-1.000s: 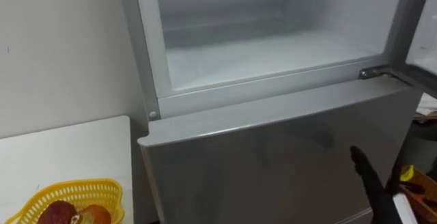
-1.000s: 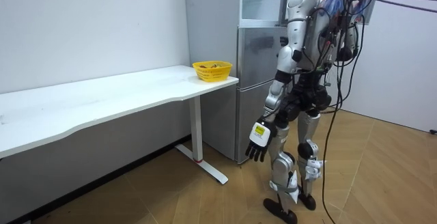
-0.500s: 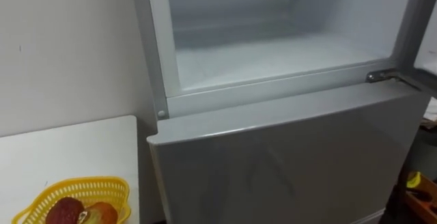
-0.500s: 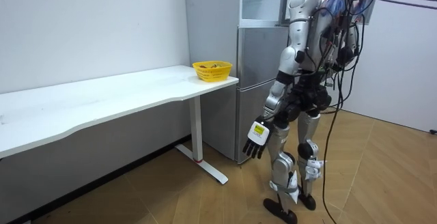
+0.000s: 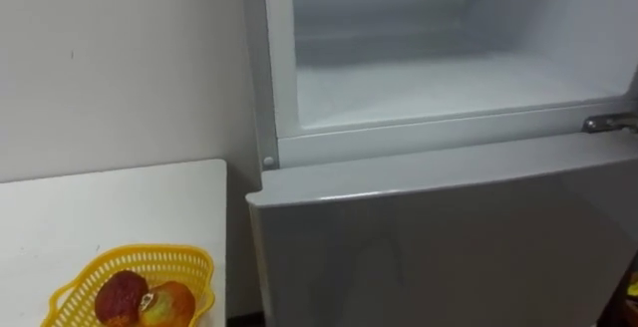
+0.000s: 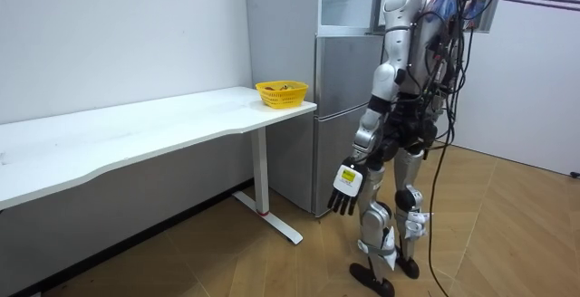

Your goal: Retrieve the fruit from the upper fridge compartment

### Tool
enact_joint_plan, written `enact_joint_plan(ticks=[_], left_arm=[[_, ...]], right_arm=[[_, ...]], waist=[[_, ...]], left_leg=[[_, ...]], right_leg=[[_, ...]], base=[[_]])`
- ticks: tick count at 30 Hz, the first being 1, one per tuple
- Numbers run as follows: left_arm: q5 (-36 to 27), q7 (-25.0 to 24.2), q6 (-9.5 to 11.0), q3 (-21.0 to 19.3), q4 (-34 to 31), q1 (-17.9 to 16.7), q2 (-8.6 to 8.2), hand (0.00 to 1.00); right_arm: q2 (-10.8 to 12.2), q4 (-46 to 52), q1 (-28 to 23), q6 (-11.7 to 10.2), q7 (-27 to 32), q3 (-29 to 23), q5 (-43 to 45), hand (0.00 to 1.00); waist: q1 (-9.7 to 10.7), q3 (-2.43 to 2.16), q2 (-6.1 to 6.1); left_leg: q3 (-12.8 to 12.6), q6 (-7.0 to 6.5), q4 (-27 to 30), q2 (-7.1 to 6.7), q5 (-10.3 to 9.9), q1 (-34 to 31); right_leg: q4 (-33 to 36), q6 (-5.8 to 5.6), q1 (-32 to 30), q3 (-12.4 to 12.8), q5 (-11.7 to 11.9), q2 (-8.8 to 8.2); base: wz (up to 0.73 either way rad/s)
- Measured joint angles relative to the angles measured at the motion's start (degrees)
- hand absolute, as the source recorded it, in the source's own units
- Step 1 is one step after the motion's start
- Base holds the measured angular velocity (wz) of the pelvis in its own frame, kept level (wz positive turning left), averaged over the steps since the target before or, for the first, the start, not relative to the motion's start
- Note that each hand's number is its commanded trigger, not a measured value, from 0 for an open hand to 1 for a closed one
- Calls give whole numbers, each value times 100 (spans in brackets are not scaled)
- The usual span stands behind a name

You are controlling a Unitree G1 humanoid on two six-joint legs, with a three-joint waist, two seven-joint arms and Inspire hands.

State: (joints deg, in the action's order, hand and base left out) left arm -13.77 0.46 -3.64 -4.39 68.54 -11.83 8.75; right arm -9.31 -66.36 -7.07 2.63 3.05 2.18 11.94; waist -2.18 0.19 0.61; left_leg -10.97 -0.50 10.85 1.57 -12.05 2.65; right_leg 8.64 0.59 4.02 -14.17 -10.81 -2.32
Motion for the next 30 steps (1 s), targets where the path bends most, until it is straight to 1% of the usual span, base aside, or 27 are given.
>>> enact_joint_plan(ticks=[3, 7, 9, 11, 13, 14, 16, 17, 19, 20, 22, 23, 24, 25, 26, 28, 29, 30], left_arm=[[-3, 6, -3, 2, -4, -1, 3, 0], [23, 44, -16, 4, -2, 31, 6, 0], [27, 90, -36, 5, -7, 62, 6, 0], [62, 124, -102, -13, -7, 125, 6, 0], [74, 112, -118, -71, -3, 161, -1, 0], [77, 108, -124, -123, -5, 152, -7, 0], [78, 109, -154, -364, -55, 100, -40, 0], [78, 107, -159, -443, -91, 69, -49, 0], [81, 70, -202, -826, -187, -57, -86, 0], [80, 54, -221, -902, -201, -88, -93, 0], [103, 30, -261, -1243, -251, -281, -110, 0], [104, 25, -287, -1375, -273, -329, -111, 0], [101, 27, -317, -1571, -314, -411, -105, 0], [94, 37, -335, -1696, -321, -451, -103, 0], [94, 39, -344, -1761, -322, -465, -105, 0], [106, 57, -369, -1863, -347, -530, -103, 0], [106, 58, -393, -1917, -347, -529, -103, 0], [103, 60, -414, -1977, -348, -538, -98, 0]], right_arm=[[-3, -22, 31, -1, -32, 37, -24, 0], [-5, -69, 9, 1, 3, 49, -352, 0], [-15, -178, 33, 58, 18, 31, -742, 0], [-15, -274, 35, 87, 61, -37, -1075, 0], [-8, -481, 26, 115, 138, -207, -1835, 0], [-6, -545, 23, 120, 144, -307, -2061, 0], [18, -722, 4, 131, 161, -879, -3051, 0], [27, -739, -31, 142, 181, -1039, -3372, 0], [35, -737, -46, 236, 210, -1632, -4377, 0], [35, -742, -71, 248, 224, -1808, -4643, 0], [31, -733, -95, 283, 286, -2620, -5726, 0], [23, -726, -95, 309, 312, -2865, -6020, 0], [-15, -701, -90, 324, 356, -3245, -6565, 0], [-92, -698, -54, 323, 395, -3542, -7068, 0], [-136, -698, -50, 323, 432, -3689, -7284, 0], [-299, -701, 35, 322, 649, -4276, -7974, 0], [-343, -704, 69, 322, 718, -4389, -8077, 0], [-434, -703, 161, 318, 858, -4522, -8261, 0]], waist=[[-31, 16, 1], [-31, 19, 2], [-16, 17, -2], [11, 14, -5], [31, 17, -15], [35, 18, -8], [107, 19, -13], [135, 18, -14], [218, 15, -13], [245, 15, -11], [418, 13, 0], [458, 12, 4], [535, 11, 3], [578, -4, 21], [617, -8, 18], [734, -12, 16], [767, -13, 22], [819, -15, 47]], left_leg=[[0, 0, 1, -2, 0, -9], [3, -1, -1, -8, -1, -19], [2, -1, -5, -7, -1, -40], [11, -1, -2, -10, -1, -27], [12, -1, -2, -14, -1, -2], [15, -1, -3, -17, -1, 7], [13, -1, -9, -22, -2, 33], [17, -2, -8, -23, -2, 43], [19, -2, -11, -22, -2, 71], [19, -2, -13, -22, -2, 82], [22, -1, -20, -25, -4, 155], [26, 0, -22, -25, -4, 166], [28, 0, -25, -24, -4, 182], [26, 0, -32, -25, -4, 193], [25, 0, -33, -25, -3, 198], [17, -1, -32, -29, -3, 203], [17, -1, -26, -29, -3, 201], [12, -1, -12, -32, -2, 205]], right_leg=[[-1, -4, 11, -20, -3, -2], [8, -5, 16, -15, -2, -3], [7, -6, 20, -15, -3, -2], [5, -8, 22, -13, -5, -1], [-2, -12, 91, -22, -7, -3], [-3, -17, 93, -21, -11, -6], [-1, -24, 97, 6, -24, -5], [0, -24, 98, 7, -24, -5], [-2, -26, 103, 12, -33, -4], [2, -27, 116, 3, -37, -5], [9, -29, 171, 10, -76, -8], [8, -27, 185, 7, -79, -8], [9, -24, 199, 4, -82, -7], [18, -24, 203, 14, -82, -6], [21, -24, 206, 13, -82, -6], [37, -24, 209, 19, -83, -9], [44, -24, 206, 20, -83, -10], [64, -22, 204, 15, -88, -15]], base=[[3], [1], [0], [0], [0], [0], [0], [0], [0], [4], [4], [0], [0], [0], [0], [0], [0], [-3]])
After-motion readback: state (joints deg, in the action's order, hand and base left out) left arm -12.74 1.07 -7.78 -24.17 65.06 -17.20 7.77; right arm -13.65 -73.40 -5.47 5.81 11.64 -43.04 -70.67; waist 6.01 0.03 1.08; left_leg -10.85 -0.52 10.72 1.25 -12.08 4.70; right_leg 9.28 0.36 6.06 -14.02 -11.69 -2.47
